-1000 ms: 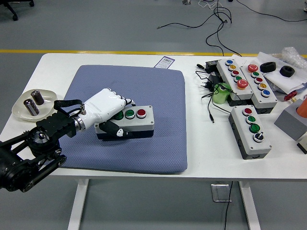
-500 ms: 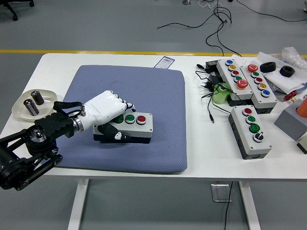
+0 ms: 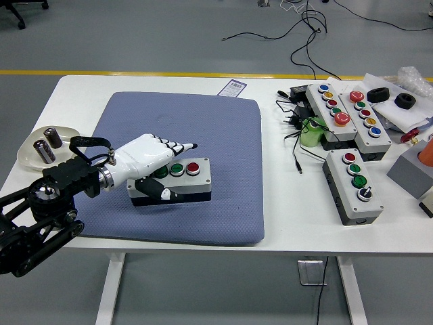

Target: Pick up the button,place it on the desk,press the button,press the button

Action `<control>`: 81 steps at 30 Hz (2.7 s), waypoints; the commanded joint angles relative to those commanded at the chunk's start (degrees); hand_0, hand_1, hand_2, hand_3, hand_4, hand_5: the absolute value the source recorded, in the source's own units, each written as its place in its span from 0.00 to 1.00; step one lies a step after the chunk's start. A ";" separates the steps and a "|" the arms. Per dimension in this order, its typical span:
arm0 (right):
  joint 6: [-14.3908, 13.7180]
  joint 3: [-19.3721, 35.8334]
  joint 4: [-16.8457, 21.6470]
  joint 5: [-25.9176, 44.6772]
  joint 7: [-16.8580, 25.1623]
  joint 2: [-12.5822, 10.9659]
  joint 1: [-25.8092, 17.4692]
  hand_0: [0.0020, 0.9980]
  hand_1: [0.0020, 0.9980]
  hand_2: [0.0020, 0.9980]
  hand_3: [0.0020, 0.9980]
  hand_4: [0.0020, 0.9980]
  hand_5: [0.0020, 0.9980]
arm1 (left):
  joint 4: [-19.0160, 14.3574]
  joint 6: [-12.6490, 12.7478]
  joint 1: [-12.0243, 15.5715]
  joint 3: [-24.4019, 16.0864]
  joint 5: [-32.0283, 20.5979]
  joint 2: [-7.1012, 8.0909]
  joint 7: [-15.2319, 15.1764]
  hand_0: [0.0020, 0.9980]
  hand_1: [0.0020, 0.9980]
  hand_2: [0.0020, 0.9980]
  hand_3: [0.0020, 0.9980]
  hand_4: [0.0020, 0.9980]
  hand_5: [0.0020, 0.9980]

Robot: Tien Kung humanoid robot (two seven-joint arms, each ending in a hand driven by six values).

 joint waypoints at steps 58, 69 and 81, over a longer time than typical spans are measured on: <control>0.09 0.85 0.00 -0.58 -0.01 0.00 -0.22 0.54 0.67 0.73 0.62 0.31 0.13 | -18.08 -13.93 10.57 -4.51 -0.04 0.57 27.25 0.00 0.00 0.00 0.62 0.68 1.00; 0.15 0.45 0.00 -0.18 -0.08 0.00 -0.36 0.54 0.67 0.73 0.62 0.31 0.13 | -21.23 -7.58 9.26 -4.77 -1.20 0.53 26.34 0.00 0.00 0.00 0.64 0.68 1.00; 0.08 0.19 0.00 -0.07 0.03 0.00 -0.08 0.54 0.67 0.73 0.62 0.31 0.13 | -18.88 -9.05 6.38 -1.28 -3.73 -1.17 26.46 0.00 0.00 0.00 0.64 0.68 1.00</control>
